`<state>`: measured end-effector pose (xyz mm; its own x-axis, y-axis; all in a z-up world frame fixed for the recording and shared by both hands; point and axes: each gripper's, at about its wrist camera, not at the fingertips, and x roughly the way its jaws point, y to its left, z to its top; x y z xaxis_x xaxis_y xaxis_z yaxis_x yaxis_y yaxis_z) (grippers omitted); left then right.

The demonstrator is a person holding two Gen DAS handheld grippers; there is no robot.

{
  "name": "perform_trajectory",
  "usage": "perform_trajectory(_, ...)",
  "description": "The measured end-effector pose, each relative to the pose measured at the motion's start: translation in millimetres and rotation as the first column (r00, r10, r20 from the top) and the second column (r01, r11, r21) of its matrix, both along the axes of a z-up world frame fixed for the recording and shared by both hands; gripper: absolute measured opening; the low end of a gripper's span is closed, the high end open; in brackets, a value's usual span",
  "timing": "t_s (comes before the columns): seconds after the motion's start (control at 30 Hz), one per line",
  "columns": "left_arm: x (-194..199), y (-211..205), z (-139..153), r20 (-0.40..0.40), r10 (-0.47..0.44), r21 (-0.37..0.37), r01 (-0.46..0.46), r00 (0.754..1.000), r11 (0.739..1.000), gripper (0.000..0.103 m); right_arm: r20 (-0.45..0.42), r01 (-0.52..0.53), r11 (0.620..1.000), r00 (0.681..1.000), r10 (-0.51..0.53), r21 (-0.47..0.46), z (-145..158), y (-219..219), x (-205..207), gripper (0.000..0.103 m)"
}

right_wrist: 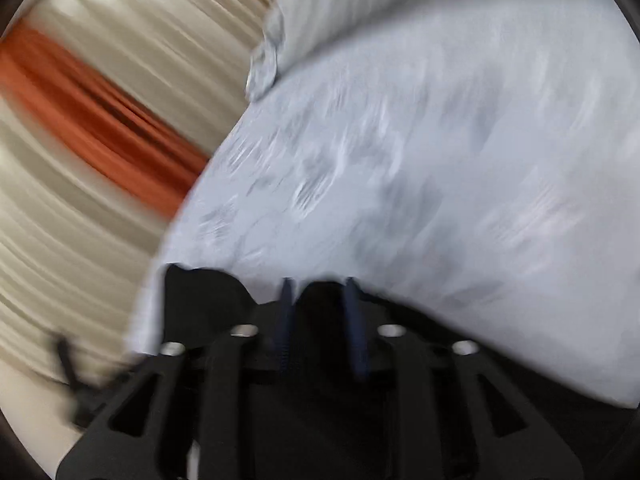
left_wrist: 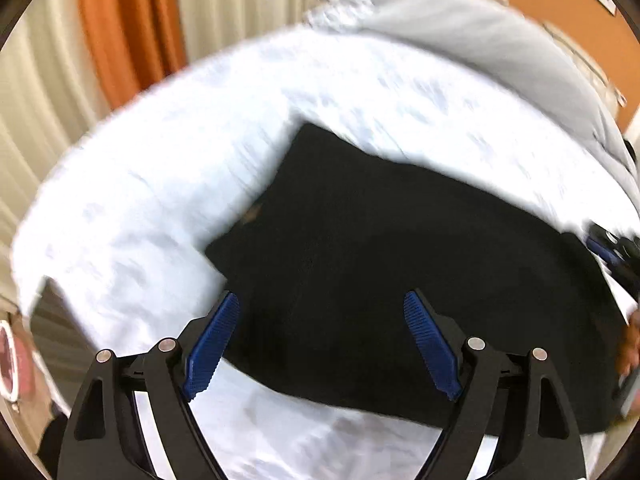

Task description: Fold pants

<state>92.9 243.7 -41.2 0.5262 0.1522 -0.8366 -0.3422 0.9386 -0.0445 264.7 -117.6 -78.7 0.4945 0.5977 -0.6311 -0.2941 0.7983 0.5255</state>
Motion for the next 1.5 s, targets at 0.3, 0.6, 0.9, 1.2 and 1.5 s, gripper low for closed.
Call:
perform_trajectory(0.3, 3, 38, -22, -0.15, 0.099, -0.14, -0.12, 0.984, 0.983, 0.081, -0.064, -0.15, 0.988, 0.987, 0.147, -0.034, -4, 16, -36, 0.028)
perform_trajectory(0.6, 26, 62, -51, -0.158, 0.114, -0.078, -0.128, 0.981, 0.989, 0.087, -0.052, 0.069, 0.994, 0.996, -0.073, -0.085, -24, 43, 40, 0.007)
perform_trajectory(0.9, -9, 137, 22, 0.065, 0.29, -0.182, -0.275, 0.955, 0.944, 0.085, 0.103, -0.305, 0.894, 0.929, 0.355, -0.329, 16, 143, -86, 0.05)
perform_trajectory(1.2, -36, 162, 35, 0.1, 0.335, -0.182, -0.314, 0.937, 0.932, 0.085, 0.017, -0.549, 0.484, 0.649, 0.761, -0.682, -23, 320, -161, 0.029)
perform_trajectory(1.5, -24, 142, 30, 0.094, 0.241, -0.178, -0.222, 0.966, 0.959, 0.085, 0.376, -0.112, 0.837, 0.856, 0.355, -0.536, 150, 269, -31, 0.007)
